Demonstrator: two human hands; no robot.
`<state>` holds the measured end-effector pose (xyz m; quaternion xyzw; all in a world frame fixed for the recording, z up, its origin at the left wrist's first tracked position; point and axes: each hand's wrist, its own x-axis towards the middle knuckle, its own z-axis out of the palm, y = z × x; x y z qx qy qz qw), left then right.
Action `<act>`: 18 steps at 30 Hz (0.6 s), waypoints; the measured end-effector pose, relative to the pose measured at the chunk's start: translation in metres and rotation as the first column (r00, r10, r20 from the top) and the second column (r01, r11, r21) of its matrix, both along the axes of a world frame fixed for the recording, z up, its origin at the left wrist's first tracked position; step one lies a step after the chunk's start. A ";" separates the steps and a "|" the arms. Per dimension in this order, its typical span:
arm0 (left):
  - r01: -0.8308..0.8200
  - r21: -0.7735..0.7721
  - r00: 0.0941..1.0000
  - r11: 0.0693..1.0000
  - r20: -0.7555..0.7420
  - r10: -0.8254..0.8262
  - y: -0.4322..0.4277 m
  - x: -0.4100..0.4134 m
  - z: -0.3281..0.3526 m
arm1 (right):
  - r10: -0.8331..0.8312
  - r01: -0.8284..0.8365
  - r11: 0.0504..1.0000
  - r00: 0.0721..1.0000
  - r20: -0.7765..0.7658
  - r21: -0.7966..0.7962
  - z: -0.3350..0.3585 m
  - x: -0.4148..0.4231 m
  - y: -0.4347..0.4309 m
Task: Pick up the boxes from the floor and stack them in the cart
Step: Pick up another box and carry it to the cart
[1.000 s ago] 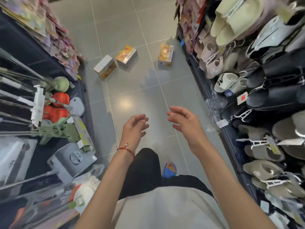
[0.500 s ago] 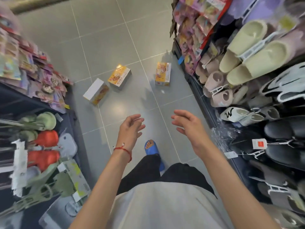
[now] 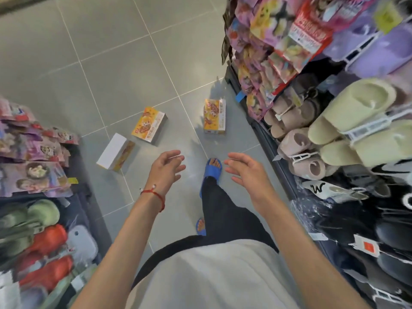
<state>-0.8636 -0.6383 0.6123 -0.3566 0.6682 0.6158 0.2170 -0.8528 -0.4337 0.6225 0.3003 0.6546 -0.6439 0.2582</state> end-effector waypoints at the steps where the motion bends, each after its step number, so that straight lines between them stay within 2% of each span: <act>1: -0.008 0.001 1.000 1.000 0.017 0.008 -0.001 -0.020 -0.005 | 0.018 -0.018 1.000 1.000 0.016 0.015 -0.005 -0.020 -0.001; 9: -0.124 0.038 0.987 0.991 0.108 0.120 -0.013 -0.151 -0.046 | 0.177 -0.189 0.977 0.977 0.118 0.094 -0.046 -0.158 -0.019; 13: -0.117 0.047 0.979 0.992 0.172 0.107 -0.025 -0.194 -0.080 | 0.158 -0.178 0.978 0.973 0.171 0.109 -0.064 -0.207 -0.032; 18: -0.031 0.067 0.964 0.997 0.267 0.012 -0.046 -0.256 -0.125 | 0.037 -0.077 0.979 0.979 0.202 0.191 -0.107 -0.266 -0.051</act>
